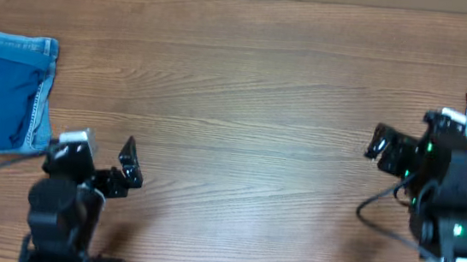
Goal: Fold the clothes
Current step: 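Reach the right gripper to the dark navy t-shirt and grasp it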
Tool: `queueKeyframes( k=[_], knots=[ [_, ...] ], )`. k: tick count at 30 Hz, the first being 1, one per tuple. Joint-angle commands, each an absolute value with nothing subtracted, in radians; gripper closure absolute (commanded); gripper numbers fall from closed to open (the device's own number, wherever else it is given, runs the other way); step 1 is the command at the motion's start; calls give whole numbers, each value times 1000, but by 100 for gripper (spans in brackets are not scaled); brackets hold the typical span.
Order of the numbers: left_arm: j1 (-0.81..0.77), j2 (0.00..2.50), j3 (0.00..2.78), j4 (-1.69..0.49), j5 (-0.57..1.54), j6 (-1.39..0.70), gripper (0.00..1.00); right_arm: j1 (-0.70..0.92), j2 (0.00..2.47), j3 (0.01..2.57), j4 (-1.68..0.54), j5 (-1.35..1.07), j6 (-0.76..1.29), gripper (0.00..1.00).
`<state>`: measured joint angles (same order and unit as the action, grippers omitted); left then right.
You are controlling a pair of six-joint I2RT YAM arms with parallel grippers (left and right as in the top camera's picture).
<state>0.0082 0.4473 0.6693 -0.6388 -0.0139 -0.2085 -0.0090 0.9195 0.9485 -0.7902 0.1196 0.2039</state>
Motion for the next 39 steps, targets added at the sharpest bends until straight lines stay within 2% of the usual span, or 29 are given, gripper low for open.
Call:
queueKeyframes(
  k=[1, 4, 6, 7, 9, 13, 20, 32, 33, 34, 35, 36, 38, 39],
  knots=[
    [14, 595, 779, -656, 97, -171, 0, -55, 1025, 1068, -799, 105, 172, 0],
    [14, 703, 823, -658, 117, -172, 0, -212, 1107, 1119, -800, 107, 187, 0],
    [14, 737, 832, -658, 125, -172, 0, -366, 1152, 1149, -802, 107, 187, 0],
    [14, 751, 833, -658, 125, -172, 0, -497, 1191, 1169, -796, 107, 186, 0],
    [14, 757, 833, -657, 124, -172, 0, -688, 1251, 1181, -743, 110, 183, 0],
    [14, 757, 833, -661, 124, -172, 0, -902, 1380, 1181, -588, 111, 169, 0],
    [14, 757, 833, -669, 124, -172, 0, -967, 1642, 1181, -442, 112, 137, 0],
    [14, 757, 833, -677, 123, -172, 0, -1010, 1750, 1179, -446, 177, 130, 3],
    [14, 757, 833, -677, 123, -172, 0, -1010, 1751, 1179, -448, 180, 130, 8],
    [14, 757, 833, -677, 123, -172, 0, -1010, 1751, 1179, -451, 183, 130, 23],
    [14, 757, 833, -677, 123, -172, 0, -1011, 1751, 1179, -455, 184, 130, 50],
    [14, 757, 833, -677, 123, -172, 0, -1011, 1751, 1179, -456, 184, 130, 55],
    [14, 757, 833, -677, 123, -172, 0, -1011, 1751, 1179, -457, 184, 130, 74],
    [14, 757, 833, -677, 123, -172, 0, -1011, 1751, 1179, -456, 184, 130, 78]
  ],
)
